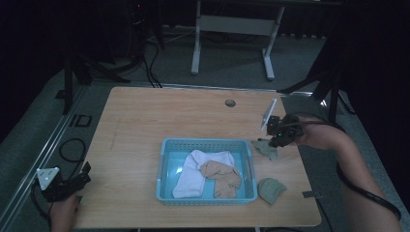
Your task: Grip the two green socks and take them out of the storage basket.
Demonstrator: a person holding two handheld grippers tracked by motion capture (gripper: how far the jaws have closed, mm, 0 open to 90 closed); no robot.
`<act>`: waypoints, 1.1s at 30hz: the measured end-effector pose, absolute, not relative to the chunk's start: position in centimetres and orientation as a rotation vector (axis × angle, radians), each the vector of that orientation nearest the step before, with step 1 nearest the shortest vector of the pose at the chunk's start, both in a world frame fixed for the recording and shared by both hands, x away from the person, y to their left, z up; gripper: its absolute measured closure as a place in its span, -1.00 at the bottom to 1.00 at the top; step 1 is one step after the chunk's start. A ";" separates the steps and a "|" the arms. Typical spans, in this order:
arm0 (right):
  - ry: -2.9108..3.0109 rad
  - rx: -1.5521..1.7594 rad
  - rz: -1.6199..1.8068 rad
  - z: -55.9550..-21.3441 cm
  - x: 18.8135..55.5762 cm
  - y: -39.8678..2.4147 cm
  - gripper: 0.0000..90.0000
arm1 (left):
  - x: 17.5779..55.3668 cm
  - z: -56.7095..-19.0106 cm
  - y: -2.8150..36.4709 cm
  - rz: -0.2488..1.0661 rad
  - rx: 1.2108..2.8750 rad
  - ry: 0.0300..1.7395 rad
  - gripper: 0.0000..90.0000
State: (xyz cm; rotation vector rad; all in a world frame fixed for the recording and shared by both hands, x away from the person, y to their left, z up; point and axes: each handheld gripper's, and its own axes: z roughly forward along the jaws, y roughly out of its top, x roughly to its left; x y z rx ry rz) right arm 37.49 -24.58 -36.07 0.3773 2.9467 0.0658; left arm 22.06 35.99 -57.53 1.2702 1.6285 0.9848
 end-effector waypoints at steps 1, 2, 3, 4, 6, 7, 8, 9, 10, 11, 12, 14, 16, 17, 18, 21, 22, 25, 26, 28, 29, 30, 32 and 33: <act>2.947 0.394 0.062 -36.3 37.5 -25.0 0.92 | 22.0 -57.5 36.0 0.992 1.268 1.629 -0.98; 2.950 0.410 0.062 -36.6 37.6 -25.5 0.92 | 22.0 -57.5 36.0 0.993 1.268 1.629 -0.98; 2.953 0.418 0.065 -36.7 37.6 -25.7 0.91 | 22.0 -57.5 36.0 0.991 1.268 1.629 -0.98; 2.953 0.426 0.062 -37.0 37.6 -26.0 0.91 | 22.0 -57.5 36.0 0.991 1.268 1.628 -0.98; 2.955 0.437 0.061 -37.5 37.7 -26.2 0.91 | 22.0 -57.5 36.0 0.990 1.267 1.629 -0.98; 2.959 0.441 0.065 -37.7 37.8 -26.3 0.92 | 22.1 -57.5 36.0 0.989 1.269 1.629 -0.98; 2.959 0.444 0.064 -38.1 37.9 -26.4 0.92 | 22.1 -57.5 36.0 0.990 1.268 1.630 -0.98; 2.959 0.442 0.065 -38.3 37.9 -26.5 0.91 | 22.1 -57.5 36.0 0.990 1.268 1.629 -0.98; 2.963 0.452 0.076 -38.7 38.0 -26.5 0.91 | 22.1 -57.5 36.0 0.989 1.268 1.629 -0.98; 2.970 0.451 0.076 -39.1 38.1 -26.5 0.91 | 22.0 -57.5 36.0 0.989 1.267 1.629 -0.98; 2.974 0.448 0.065 -39.4 38.1 -26.6 0.91 | 22.0 -57.5 36.0 0.988 1.266 1.628 -0.98; 2.975 0.463 0.052 -40.1 38.3 -26.6 0.91 | 22.0 -57.5 36.0 0.991 1.266 1.627 -0.98; 2.985 0.469 0.067 -40.7 38.5 -26.7 0.91 | 22.0 -57.5 36.0 0.991 1.267 1.626 -0.98; 2.986 0.475 0.070 -41.0 38.6 -26.7 0.91 | 22.0 -57.5 36.0 0.991 1.267 1.626 -0.98; 2.988 0.479 0.079 -41.3 38.7 -26.7 0.91 | 22.0 -57.5 36.0 0.990 1.266 1.626 -0.98; 2.997 0.490 0.090 -42.1 39.1 -26.6 0.91 | 22.0 -57.5 36.0 0.991 1.267 1.625 -0.98; 3.002 0.486 0.090 -42.5 39.3 -26.5 0.91 | 22.0 -57.5 36.0 0.991 1.267 1.624 -0.98; 3.024 0.498 0.064 -43.9 39.7 -26.3 0.91 | 22.0 -57.5 36.0 0.987 1.266 1.625 -0.98; 3.026 0.504 0.059 -44.2 39.8 -26.2 0.91 | 22.0 -57.5 36.0 0.987 1.266 1.624 -0.98; 3.032 0.509 0.061 -44.6 39.9 -26.2 0.91 | 22.0 -57.5 36.0 0.989 1.267 1.624 -0.98; 3.041 0.527 0.048 -46.0 40.3 -26.2 0.91 | 22.0 -57.5 36.0 0.989 1.268 1.624 -0.98; 3.046 0.534 0.043 -46.4 40.4 -26.3 0.91 | 22.0 -57.5 36.0 0.989 1.268 1.624 -0.98; 3.050 0.545 0.040 -46.8 40.5 -26.3 0.91 | 22.0 -57.5 36.0 0.989 1.268 1.624 -0.98; 3.055 0.558 0.047 -47.1 40.6 -26.4 0.91 | 22.0 -57.5 36.0 0.989 1.268 1.624 -0.98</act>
